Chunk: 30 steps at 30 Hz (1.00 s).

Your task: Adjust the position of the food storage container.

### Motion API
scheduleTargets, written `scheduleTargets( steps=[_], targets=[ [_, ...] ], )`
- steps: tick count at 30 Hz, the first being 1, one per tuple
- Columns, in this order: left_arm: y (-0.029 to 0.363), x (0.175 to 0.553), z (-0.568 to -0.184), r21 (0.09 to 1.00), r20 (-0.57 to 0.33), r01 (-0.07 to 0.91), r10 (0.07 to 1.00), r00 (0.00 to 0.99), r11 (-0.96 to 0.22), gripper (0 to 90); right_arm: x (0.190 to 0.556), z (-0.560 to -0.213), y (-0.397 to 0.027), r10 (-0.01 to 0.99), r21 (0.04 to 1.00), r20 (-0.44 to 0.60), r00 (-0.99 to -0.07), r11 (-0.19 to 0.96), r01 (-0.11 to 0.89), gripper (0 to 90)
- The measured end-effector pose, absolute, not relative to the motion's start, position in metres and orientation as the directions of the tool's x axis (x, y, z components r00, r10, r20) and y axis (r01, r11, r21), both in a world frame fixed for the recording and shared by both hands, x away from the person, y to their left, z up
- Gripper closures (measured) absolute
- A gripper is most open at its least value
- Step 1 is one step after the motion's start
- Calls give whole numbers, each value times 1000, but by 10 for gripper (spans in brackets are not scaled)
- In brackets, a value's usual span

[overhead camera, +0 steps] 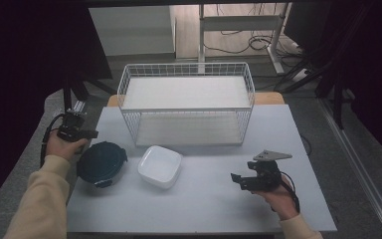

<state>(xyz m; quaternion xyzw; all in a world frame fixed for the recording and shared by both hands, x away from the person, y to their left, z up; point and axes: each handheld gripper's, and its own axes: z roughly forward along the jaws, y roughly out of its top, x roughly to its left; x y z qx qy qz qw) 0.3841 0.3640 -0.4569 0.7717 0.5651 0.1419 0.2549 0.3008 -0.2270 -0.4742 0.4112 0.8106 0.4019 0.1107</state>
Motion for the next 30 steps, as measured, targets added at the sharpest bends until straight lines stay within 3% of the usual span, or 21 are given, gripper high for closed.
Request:
scheduleTargets(
  steps=[15,16,20,30],
  targets=[
    [362,387,-476,513,-56,807,926,373,-293,900,303,-480,-227,763,729,135,-632,356,585,191],
    [368,387,-480,532,-115,810,927,357,-246,900,303,-480,-227,763,728,135,-633,357,585,191],
    [375,386,-484,542,-174,815,921,349,-207,900,303,-480,-228,764,727,134,-631,357,587,191],
    [375,385,-484,532,-198,821,912,360,-208,900,303,-480,-228,765,726,133,-630,357,587,191]
  ],
)
